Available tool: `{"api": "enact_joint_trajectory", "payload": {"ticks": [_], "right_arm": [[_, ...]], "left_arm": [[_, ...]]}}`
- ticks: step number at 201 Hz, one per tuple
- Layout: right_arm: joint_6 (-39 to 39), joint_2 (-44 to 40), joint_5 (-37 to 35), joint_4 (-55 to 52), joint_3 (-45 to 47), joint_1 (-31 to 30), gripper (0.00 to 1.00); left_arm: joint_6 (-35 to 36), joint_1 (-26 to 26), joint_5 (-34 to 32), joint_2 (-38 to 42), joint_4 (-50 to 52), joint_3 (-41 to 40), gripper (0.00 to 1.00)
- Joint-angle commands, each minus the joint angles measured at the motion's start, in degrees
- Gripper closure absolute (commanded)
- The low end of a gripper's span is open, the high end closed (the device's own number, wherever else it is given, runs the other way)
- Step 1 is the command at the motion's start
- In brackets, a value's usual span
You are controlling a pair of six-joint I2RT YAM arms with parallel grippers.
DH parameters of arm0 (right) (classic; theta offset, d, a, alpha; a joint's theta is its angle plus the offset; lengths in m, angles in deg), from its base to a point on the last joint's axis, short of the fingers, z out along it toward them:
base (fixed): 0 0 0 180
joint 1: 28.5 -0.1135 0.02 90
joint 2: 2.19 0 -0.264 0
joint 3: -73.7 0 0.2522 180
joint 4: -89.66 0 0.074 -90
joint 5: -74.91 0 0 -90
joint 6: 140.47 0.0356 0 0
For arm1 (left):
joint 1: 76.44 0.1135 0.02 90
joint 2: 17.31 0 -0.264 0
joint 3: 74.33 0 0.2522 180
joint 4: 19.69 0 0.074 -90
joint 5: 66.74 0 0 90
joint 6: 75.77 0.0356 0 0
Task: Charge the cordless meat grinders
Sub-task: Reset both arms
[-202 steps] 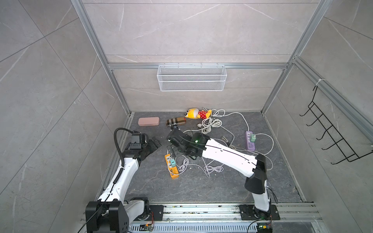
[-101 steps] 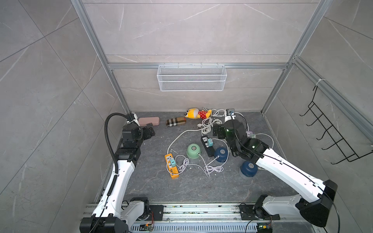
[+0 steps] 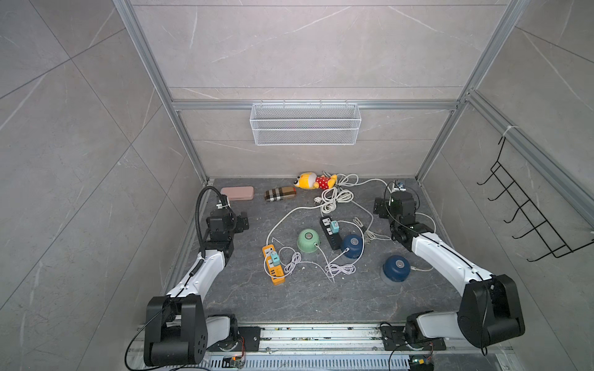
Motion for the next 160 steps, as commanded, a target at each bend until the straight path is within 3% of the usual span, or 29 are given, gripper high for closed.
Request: {"api": "enact_joint_trajectory", "payload": {"ticks": [1, 50, 78, 116, 139, 160], "right_arm": [[-3.7, 0.3, 6.0, 9.6, 4.0, 0.3, 0.01], [-4.0, 2.0, 10.1, 19.7, 13.7, 1.0, 0.01], [-4.9, 1.7, 13.0, 22.0, 15.1, 1.2, 0.0], [-5.3, -0.2, 13.9, 18.0, 15.8, 1.3, 0.0], [-5.7, -0.1, 13.8, 20.5, 19.5, 1.1, 0.01], [-5.9, 2.6, 13.8, 32.8, 25.1, 1.3, 0.01]], "left_arm": [[2.1, 1.1, -2.6, -1.8, -8.0, -1.4, 0.01], [-1.5, 3.7, 1.1, -7.3, -13.5, -5.7, 0.01], [-0.3, 3.7, 3.8, -9.0, -27.6, -13.7, 0.01], [1.1, 3.7, 7.0, -13.5, -41.2, -18.4, 0.01], [1.3, 3.7, 7.2, -13.2, -38.8, -17.6, 0.01], [1.8, 3.6, 8.2, -13.1, -38.3, -17.5, 0.01]]}}
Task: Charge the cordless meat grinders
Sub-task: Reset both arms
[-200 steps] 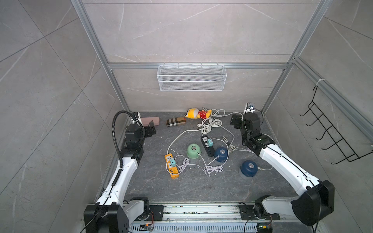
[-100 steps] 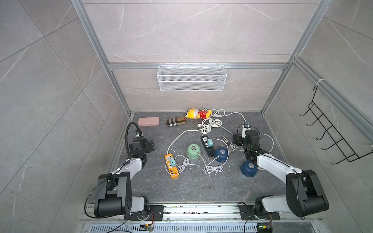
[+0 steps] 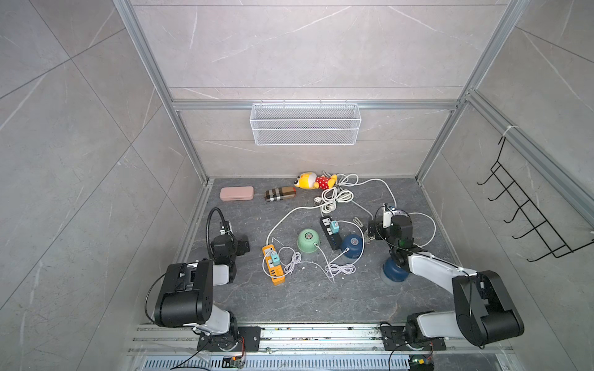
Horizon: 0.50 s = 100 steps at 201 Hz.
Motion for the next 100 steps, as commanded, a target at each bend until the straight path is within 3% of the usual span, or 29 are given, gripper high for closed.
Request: {"api": "enact_joint_trajectory", "payload": {"ticks": [1, 46, 100], "right_arm": [[-1.1, 2.2, 0.7, 11.1, 5.4, 0.2, 0.01], [0.6, 6.8, 8.2, 17.6, 7.3, 4.0, 0.01], [0.4, 7.0, 8.6, 18.9, 7.9, 4.5, 0.01]], "left_arm": [[1.6, 0.1, 2.2, 0.2, -5.9, 0.9, 0.01], [2.3, 0.1, 4.3, 0.3, -5.0, 1.3, 0.01], [2.1, 0.1, 4.0, 0.2, -4.7, 1.5, 0.0]]}}
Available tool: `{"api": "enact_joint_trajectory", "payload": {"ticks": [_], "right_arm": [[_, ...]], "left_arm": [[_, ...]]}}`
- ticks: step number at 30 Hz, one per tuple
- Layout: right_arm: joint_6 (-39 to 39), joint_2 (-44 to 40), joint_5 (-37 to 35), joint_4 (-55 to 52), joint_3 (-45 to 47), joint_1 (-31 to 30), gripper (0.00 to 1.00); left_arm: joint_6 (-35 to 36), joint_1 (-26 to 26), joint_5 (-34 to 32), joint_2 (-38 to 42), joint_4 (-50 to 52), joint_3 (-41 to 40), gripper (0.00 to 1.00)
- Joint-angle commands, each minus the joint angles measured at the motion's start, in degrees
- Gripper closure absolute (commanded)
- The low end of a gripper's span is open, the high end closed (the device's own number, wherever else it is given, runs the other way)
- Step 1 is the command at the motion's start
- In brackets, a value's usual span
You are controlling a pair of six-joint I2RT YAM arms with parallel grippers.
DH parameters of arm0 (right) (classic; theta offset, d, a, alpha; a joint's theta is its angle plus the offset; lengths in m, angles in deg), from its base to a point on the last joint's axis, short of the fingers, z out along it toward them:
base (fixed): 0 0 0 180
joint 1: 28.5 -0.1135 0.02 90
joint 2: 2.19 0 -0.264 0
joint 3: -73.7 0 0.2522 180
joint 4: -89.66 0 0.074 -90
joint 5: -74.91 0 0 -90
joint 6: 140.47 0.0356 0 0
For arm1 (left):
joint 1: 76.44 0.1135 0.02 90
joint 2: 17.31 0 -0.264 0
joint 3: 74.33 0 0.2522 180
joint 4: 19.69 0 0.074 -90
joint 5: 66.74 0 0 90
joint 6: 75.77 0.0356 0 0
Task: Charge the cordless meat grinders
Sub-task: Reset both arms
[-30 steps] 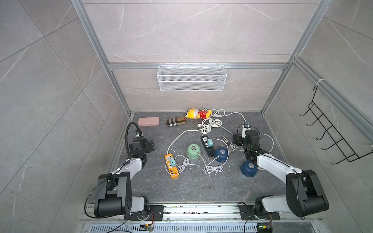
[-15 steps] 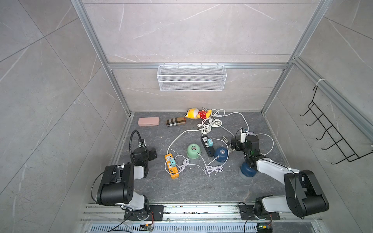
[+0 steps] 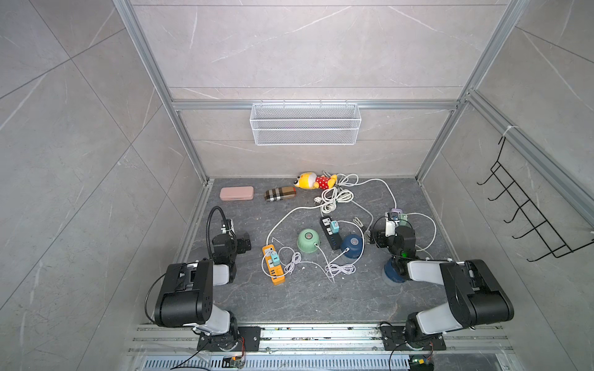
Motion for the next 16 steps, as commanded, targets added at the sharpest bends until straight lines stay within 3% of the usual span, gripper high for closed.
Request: {"api": "enact_joint_trajectory", "payload": {"ticks": [1, 16], "right_arm": [[0.3, 0.5, 1.3, 2.7, 1.0, 0.1, 0.01], [0.3, 1.0, 1.9, 3.7, 1.4, 0.2, 0.01]], "left_arm": [[0.9, 0.1, 0.6, 0.2, -2.8, 1.5, 0.0], [1.0, 0.1, 0.7, 0.1, -2.5, 1.7, 0.0]]}}
